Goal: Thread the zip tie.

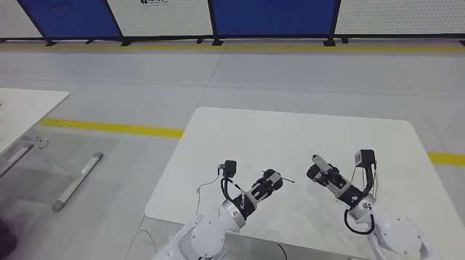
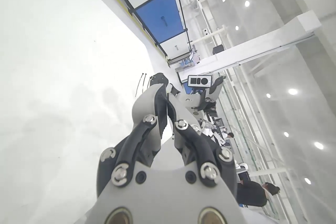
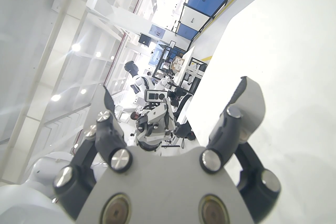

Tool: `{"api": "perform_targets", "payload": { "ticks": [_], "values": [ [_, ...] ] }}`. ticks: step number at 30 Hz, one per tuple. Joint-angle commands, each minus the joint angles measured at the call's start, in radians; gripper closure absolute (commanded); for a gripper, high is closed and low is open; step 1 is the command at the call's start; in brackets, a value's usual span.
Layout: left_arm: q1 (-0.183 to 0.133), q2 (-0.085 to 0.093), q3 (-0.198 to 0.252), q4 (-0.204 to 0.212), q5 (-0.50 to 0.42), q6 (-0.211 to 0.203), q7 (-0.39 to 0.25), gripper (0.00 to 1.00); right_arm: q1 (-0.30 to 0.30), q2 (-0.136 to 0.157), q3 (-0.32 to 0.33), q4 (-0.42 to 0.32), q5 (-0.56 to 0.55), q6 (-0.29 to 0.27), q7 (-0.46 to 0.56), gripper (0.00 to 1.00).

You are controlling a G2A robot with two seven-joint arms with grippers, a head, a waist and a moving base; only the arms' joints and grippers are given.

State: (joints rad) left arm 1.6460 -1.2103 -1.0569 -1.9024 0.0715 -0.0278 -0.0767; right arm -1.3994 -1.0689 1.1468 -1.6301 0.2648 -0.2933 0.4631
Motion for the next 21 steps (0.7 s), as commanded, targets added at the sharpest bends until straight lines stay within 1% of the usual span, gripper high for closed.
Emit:
{"api": "perform_targets", "payload": {
  "ticks": [1, 2, 3, 4, 5, 6, 7, 8, 9, 10, 11, 14, 15, 17, 18, 19, 21],
  "values": [
    [0.000, 0.000, -0.001, 0.000, 0.000, 0.000, -0.001, 1.00, 0.000, 0.000, 0.000, 0.000, 0.000, 0.000, 0.000, 0.00],
    [0.000, 0.000, -0.001, 0.000, 0.000, 0.000, -0.001, 1.00, 0.001, 0.000, 0.001, -0.001, -0.006, 0.001, -0.002, 0.00],
    [0.000, 0.000, -0.001, 0.000, 0.000, 0.000, -0.001, 1.00, 0.006, 0.002, 0.005, -0.013, -0.052, 0.002, 0.002, 0.00],
    [0.000, 0.000, -0.001, 0.000, 0.000, 0.000, -0.001, 1.00, 0.013, 0.008, 0.019, -0.036, -0.136, 0.008, 0.023, 0.00],
    [0.000, 0.000, -0.001, 0.000, 0.000, 0.000, -0.001, 1.00, 0.011, 0.013, 0.036, -0.053, -0.182, 0.026, 0.033, 0.00],
    [0.000, 0.000, -0.001, 0.000, 0.000, 0.000, -0.001, 1.00, 0.010, 0.019, 0.058, -0.074, -0.215, 0.055, 0.048, 0.00],
    [0.000, 0.000, -0.001, 0.000, 0.000, 0.000, -0.001, 1.00, 0.008, 0.025, 0.083, -0.098, -0.235, 0.085, 0.089, 0.00],
    [0.000, 0.000, -0.001, 0.000, 0.000, 0.000, -0.001, 1.00, 0.008, 0.035, 0.126, -0.128, -0.258, 0.124, 0.138, 0.00],
    [0.000, 0.000, -0.001, 0.000, 0.000, 0.000, -0.001, 1.00, 0.006, 0.042, 0.162, -0.151, -0.283, 0.151, 0.163, 0.00],
    [0.000, 0.000, -0.001, 0.000, 0.000, 0.000, -0.001, 1.00, 0.003, 0.050, 0.193, -0.177, -0.302, 0.182, 0.209, 0.00],
    [0.000, 0.000, -0.001, 0.000, 0.000, 0.000, -0.001, 1.00, 0.004, 0.059, 0.240, -0.210, -0.319, 0.220, 0.266, 0.00],
    [0.000, 0.000, -0.001, 0.000, 0.000, 0.000, -0.001, 1.00, 0.011, 0.077, 0.315, -0.262, -0.376, 0.297, 0.388, 0.00],
    [0.000, 0.000, -0.001, 0.000, 0.000, 0.000, -0.001, 1.00, 0.023, 0.083, 0.334, -0.273, -0.396, 0.337, 0.443, 0.00],
    [0.000, 0.000, -0.001, 0.000, 0.000, 0.000, -0.001, 1.00, 0.054, 0.092, 0.338, -0.272, -0.450, 0.400, 0.558, 0.00],
    [0.000, 0.000, -0.001, 0.000, 0.000, 0.000, -0.001, 1.00, 0.087, 0.098, 0.331, -0.264, -0.516, 0.455, 0.619, 0.00],
    [0.000, 0.000, -0.001, 0.000, 0.000, 0.000, -0.001, 1.00, 0.103, 0.100, 0.329, -0.263, -0.560, 0.483, 0.619, 0.00],
    [0.000, 0.000, -0.001, 0.000, 0.000, 0.000, -0.001, 1.00, 0.103, 0.100, 0.329, -0.263, -0.560, 0.483, 0.619, 0.00]
  ]
}}
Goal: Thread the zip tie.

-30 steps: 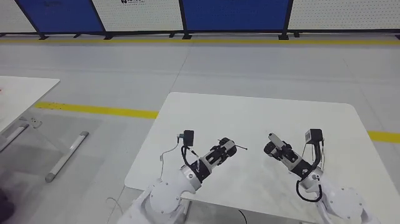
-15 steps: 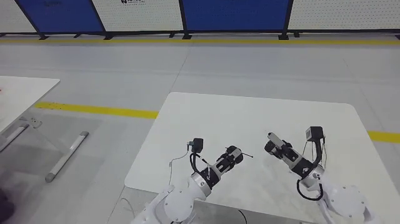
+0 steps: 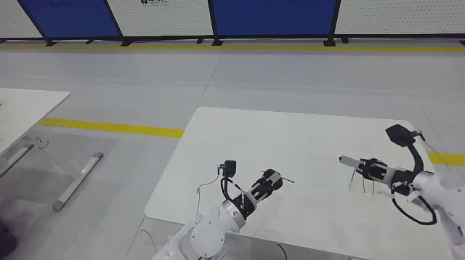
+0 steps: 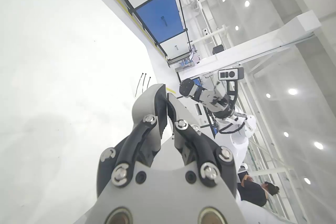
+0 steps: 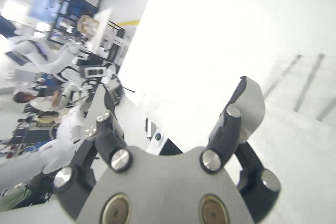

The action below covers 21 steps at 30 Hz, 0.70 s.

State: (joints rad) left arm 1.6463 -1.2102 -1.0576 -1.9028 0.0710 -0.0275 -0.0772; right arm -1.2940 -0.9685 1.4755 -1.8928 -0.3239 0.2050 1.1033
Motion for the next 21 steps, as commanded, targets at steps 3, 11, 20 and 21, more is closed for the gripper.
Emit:
{"api": "perform_targets", "payload": {
  "ticks": [3, 11, 20, 21],
  "values": [
    [0.000, 0.000, 0.000, 0.000, 0.000, 0.000, 0.000, 1.00, -0.003, 0.000, 0.000, 0.000, 0.029, -0.016, -0.021, 0.00],
    [0.000, 0.000, 0.000, 0.000, 0.000, 0.000, 0.000, 1.00, -0.009, -0.001, -0.003, 0.002, 0.024, -0.024, -0.034, 0.00],
    [0.000, 0.000, 0.000, 0.000, 0.000, 0.000, 0.000, 1.00, 0.135, 0.013, -0.044, 0.274, 0.034, -0.185, 0.201, 0.00],
    [0.000, 0.000, 0.000, 0.000, 0.000, 0.000, 0.000, 1.00, 0.152, 0.015, -0.052, 0.291, 0.002, -0.173, 0.213, 0.00]
  ]
}}
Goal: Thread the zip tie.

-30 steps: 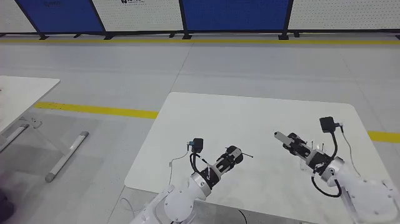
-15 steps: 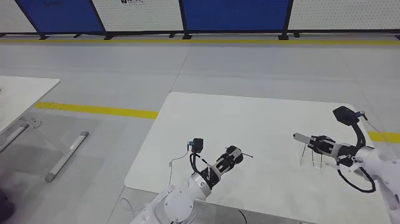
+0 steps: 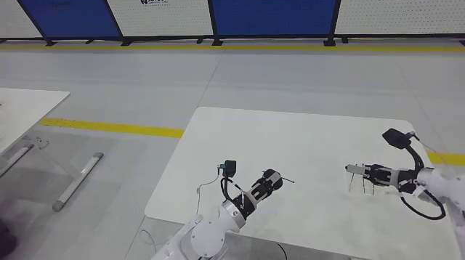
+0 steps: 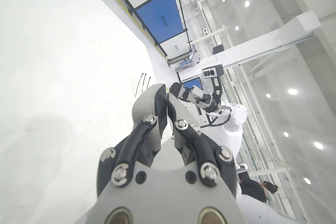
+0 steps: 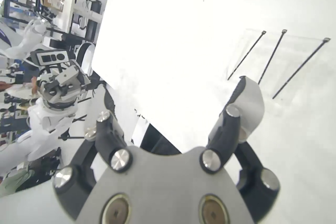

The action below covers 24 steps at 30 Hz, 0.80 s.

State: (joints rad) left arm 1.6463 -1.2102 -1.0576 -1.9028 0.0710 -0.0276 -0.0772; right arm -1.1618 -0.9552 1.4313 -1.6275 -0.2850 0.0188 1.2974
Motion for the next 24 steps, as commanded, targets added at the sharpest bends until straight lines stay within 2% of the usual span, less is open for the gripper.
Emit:
{"api": "perform_targets", "payload": {
  "ticks": [1, 22, 24],
  "values": [
    [0.000, 0.000, 0.000, 0.000, 0.000, 0.000, 0.000, 1.00, 0.020, 0.002, -0.008, 0.026, -0.037, 0.013, 0.019, 0.00],
    [0.000, 0.000, 0.000, 0.000, 0.000, 0.000, 0.000, 1.00, 0.020, 0.002, -0.008, 0.026, -0.037, 0.013, 0.019, 0.00],
    [0.000, 0.000, 0.000, 0.000, 0.000, 0.000, 0.000, 1.00, 0.017, 0.001, -0.025, 0.018, -0.026, -0.012, 0.033, 0.00]
  ]
}}
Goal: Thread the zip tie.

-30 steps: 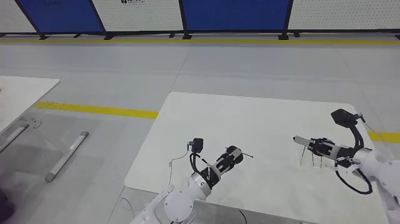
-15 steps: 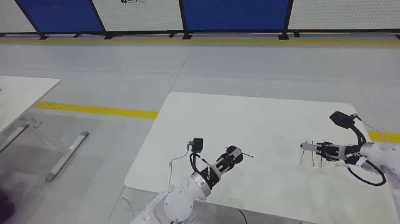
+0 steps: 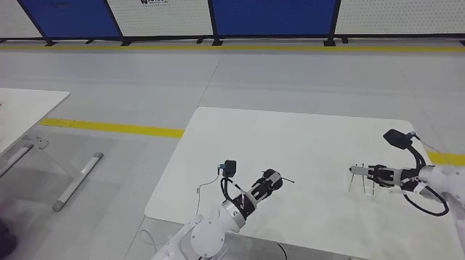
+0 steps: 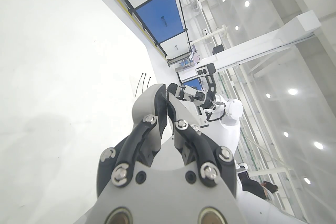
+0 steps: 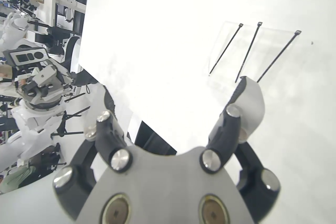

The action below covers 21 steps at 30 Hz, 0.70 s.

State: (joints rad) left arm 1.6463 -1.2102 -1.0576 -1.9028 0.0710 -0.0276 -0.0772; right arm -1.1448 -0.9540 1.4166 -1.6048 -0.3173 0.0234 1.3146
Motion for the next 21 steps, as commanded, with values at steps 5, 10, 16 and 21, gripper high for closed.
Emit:
{"api": "perform_targets", "payload": {
  "ticks": [5, 10, 16, 21],
  "values": [
    [0.000, 0.000, 0.000, 0.000, 0.000, 0.000, 0.000, 1.00, 0.096, 0.001, -0.088, 0.014, -0.028, 0.006, 0.075, 0.00],
    [0.000, 0.000, 0.000, 0.000, 0.000, 0.000, 0.000, 1.00, 0.219, 0.007, -0.265, 0.077, -0.157, 0.124, 0.075, 0.00],
    [0.000, 0.000, 0.000, 0.000, 0.000, 0.000, 0.000, 1.00, 0.311, 0.011, -0.381, 0.126, -0.238, 0.190, 0.075, 0.00],
    [0.000, 0.000, 0.000, 0.000, 0.000, 0.000, 0.000, 1.00, 0.311, 0.011, -0.381, 0.126, -0.238, 0.190, 0.075, 0.00]
  ]
}}
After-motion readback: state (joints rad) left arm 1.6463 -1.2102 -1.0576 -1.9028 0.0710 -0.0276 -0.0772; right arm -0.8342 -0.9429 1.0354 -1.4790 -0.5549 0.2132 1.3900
